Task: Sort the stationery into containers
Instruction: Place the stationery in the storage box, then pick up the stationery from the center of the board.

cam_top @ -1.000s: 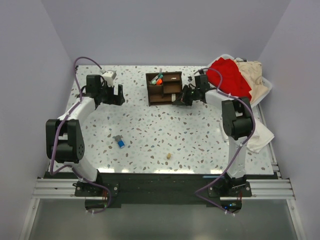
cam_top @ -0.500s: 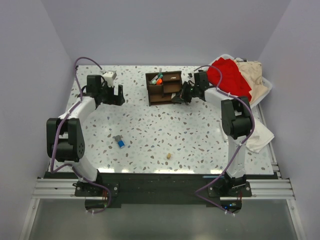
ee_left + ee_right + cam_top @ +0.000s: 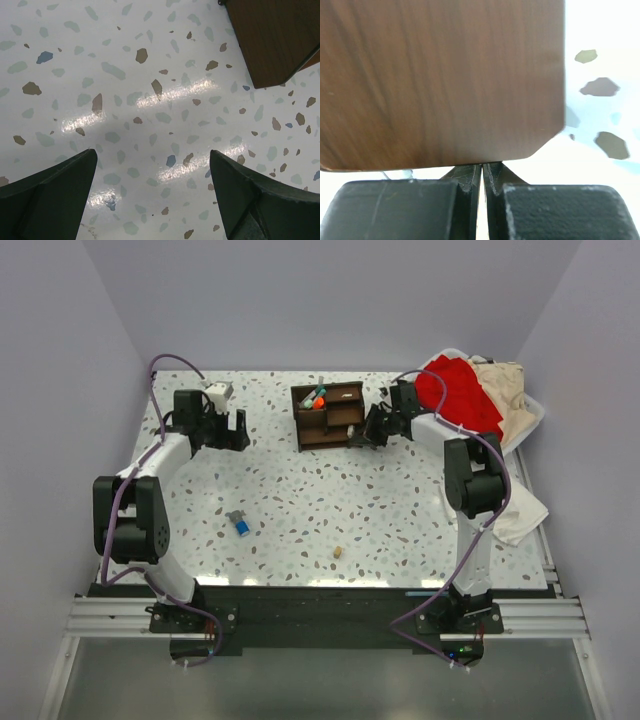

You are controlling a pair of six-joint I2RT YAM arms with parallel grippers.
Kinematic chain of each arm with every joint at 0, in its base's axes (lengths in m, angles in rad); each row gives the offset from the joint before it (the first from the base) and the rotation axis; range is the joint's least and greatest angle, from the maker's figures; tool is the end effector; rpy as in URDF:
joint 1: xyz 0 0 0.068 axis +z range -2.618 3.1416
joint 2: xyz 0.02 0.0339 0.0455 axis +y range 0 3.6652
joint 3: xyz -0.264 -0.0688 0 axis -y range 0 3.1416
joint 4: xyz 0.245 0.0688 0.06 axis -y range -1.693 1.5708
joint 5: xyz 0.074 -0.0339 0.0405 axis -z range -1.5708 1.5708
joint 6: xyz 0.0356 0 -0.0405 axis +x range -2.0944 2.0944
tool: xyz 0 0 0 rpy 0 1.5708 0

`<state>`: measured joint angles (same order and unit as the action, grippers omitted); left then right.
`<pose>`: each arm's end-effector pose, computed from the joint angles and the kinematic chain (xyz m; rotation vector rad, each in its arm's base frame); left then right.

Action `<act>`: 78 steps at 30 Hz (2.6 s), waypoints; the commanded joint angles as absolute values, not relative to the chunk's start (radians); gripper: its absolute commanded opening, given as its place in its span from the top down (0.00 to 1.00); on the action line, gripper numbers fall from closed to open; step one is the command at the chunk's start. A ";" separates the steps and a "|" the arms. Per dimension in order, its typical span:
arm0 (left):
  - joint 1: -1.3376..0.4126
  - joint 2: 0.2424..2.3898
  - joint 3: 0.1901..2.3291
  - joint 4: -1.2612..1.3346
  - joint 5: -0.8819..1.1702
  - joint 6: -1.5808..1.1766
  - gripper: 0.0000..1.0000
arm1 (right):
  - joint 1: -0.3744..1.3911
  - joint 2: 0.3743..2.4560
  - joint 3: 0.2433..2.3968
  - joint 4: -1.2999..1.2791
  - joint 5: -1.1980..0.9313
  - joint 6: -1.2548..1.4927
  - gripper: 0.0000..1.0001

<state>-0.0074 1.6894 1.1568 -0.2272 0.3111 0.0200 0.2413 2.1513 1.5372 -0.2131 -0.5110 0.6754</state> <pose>0.3709 -0.0136 0.2286 0.1869 2.3043 -0.3555 0.4529 0.1294 0.1648 0.2903 2.5012 1.0190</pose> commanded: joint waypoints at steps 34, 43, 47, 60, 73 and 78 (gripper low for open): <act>-0.069 1.524 1.056 -0.258 0.254 0.262 0.00 | 0.426 1.598 1.158 -0.747 -0.710 -0.809 0.41; -0.652 1.215 0.797 -0.208 0.242 0.306 0.00 | 0.396 1.390 0.977 -0.427 -0.366 -0.369 0.41; -0.724 1.325 0.920 -0.290 0.265 0.123 0.12 | 0.330 1.289 0.931 -0.362 -0.144 -0.076 0.25; -0.799 1.545 1.084 -0.495 0.284 -0.083 0.43 | 0.157 1.180 0.922 -0.391 -0.133 0.147 0.25; -0.903 1.631 1.086 -0.494 0.327 -0.255 0.36 | 0.094 1.158 0.931 -0.463 -0.192 0.112 0.25; -0.949 1.689 1.107 -0.486 0.336 -0.259 0.33 | 0.086 1.117 0.922 -0.471 -0.210 0.124 0.25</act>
<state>-0.9203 1.6447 1.0634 -0.4931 0.3080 -0.2245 0.0967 1.1671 0.9157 -0.4625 -0.1780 0.1261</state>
